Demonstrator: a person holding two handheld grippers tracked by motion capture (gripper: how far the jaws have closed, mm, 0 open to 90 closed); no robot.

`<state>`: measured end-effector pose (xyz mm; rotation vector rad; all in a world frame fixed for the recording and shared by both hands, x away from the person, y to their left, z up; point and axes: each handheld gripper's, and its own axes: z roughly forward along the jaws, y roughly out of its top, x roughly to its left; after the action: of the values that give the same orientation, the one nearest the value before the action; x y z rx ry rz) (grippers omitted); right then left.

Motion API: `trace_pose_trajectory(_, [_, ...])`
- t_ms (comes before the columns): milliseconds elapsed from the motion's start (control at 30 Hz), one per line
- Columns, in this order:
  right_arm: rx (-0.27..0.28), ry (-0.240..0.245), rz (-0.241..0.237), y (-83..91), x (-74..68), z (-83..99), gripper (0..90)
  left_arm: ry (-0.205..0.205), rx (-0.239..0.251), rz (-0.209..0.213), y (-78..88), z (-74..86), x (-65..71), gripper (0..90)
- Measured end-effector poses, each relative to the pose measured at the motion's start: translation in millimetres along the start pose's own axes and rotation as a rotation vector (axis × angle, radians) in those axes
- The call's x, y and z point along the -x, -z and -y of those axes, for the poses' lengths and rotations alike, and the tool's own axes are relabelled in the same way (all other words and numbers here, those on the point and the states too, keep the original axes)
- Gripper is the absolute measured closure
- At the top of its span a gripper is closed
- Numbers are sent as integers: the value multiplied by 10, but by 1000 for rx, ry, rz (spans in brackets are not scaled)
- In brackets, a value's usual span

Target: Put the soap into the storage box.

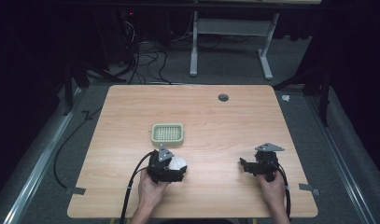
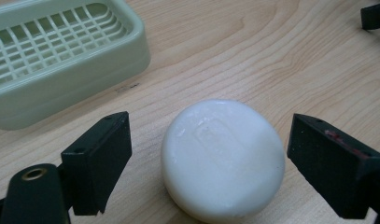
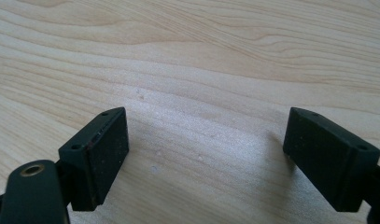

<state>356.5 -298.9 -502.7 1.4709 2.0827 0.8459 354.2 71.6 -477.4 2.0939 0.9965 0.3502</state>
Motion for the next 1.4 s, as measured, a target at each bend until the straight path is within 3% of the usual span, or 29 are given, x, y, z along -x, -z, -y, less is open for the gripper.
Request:
trace_pose_trajectory(533, [0, 0, 0, 0, -1, 0, 151, -22, -36, 0, -160, 45, 66, 137])
trace_pose_trajectory(1033, [0, 0, 0, 0, 0, 0, 151, -61, -83, -30, -286, 82, 114, 147])
trace_pose_trajectory(1400, [0, 0, 0, 0, 0, 0, 151, -62, -66, -28, -276, 96, 117, 193])
